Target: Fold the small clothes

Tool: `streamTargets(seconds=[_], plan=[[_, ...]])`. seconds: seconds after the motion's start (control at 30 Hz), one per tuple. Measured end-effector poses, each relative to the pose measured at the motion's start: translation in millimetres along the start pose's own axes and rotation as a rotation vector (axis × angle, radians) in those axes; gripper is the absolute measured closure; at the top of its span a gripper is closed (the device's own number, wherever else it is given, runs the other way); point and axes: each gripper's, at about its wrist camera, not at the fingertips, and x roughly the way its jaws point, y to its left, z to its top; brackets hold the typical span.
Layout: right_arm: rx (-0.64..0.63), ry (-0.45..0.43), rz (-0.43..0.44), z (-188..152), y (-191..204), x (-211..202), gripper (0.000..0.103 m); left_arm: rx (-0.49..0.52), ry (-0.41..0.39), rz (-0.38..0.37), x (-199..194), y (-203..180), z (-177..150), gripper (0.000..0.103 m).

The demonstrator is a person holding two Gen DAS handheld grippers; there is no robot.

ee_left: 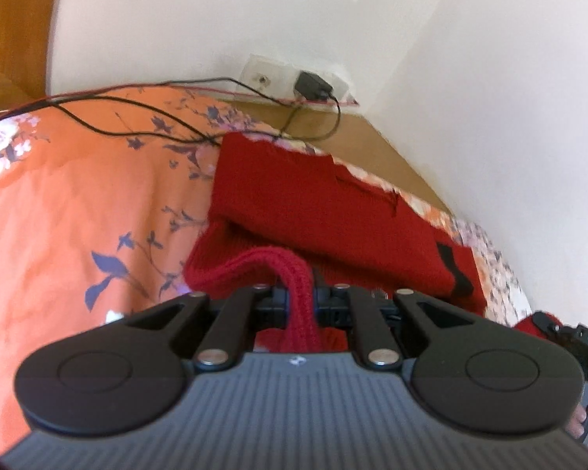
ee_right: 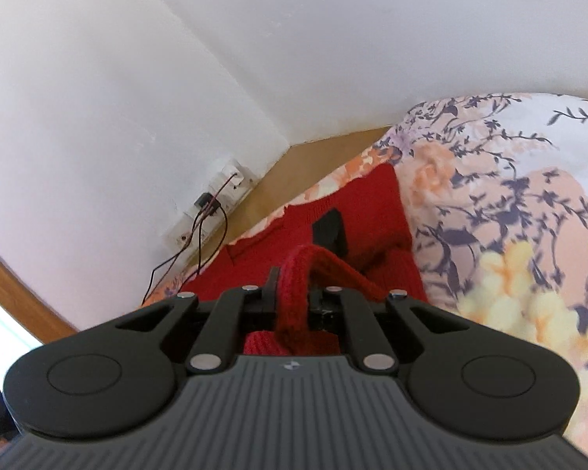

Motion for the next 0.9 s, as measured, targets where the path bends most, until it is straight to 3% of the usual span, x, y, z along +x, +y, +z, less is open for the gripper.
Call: streamTargets(seconds=[0.1,0.37,0.9], plan=[[0.022,-0.013,0.017,14.4,-3.9,12.1,0.094,-0.036,-0.025,0.016,3.5,0.0,11.7,0.092],[-0.028,-0.041,0.052,44.0,-0.1,42.1,0.094,-0.013,-0.072,0.092,18.6,-16.0,36.8,0.092],[-0.042,0.024,0.007,72.4,-30.9,119.5,0.094,-0.036,-0.079,0.236,80.8,-22.9,61.8,0.092]])
